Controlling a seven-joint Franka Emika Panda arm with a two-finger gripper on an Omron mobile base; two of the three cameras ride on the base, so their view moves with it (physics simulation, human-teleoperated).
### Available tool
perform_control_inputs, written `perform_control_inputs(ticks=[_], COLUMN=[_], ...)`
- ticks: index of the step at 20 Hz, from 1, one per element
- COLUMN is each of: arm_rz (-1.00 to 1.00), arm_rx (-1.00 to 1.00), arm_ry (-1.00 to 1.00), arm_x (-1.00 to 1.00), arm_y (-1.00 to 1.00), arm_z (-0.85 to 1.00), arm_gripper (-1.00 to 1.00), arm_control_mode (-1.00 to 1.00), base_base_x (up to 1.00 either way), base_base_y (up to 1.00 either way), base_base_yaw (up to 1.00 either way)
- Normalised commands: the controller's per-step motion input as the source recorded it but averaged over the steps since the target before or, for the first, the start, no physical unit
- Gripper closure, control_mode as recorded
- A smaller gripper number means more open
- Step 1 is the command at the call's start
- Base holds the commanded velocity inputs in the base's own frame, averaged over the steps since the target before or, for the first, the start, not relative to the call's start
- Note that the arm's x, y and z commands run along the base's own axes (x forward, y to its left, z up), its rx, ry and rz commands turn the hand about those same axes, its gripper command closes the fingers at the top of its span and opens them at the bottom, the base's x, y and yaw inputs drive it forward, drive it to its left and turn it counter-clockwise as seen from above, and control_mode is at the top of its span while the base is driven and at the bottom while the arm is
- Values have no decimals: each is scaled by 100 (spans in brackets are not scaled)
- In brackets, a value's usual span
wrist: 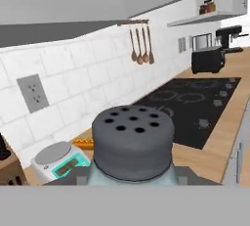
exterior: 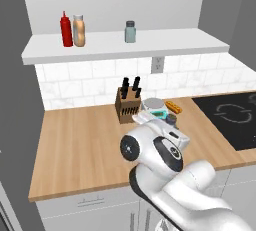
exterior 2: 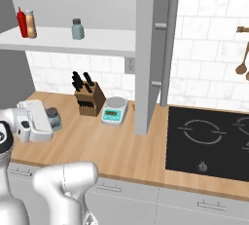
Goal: Put the shaker and condiment bottle from the counter next to their counterparts in the cabinet.
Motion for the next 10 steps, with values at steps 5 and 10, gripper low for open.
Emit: perform_control_inputs(ticks=[5,10], arm_rz=[16,15], arm_rx=[0,0], arm_ry=[0,-2], arm_x=[0,0], arm_y=[-5,0], arm_z=[87,79], arm_gripper=[100,100], arm_control_mode=[-100,-100], base_base_x=[0,0], base_base_y=[0,0], base_base_yaw=[0,0])
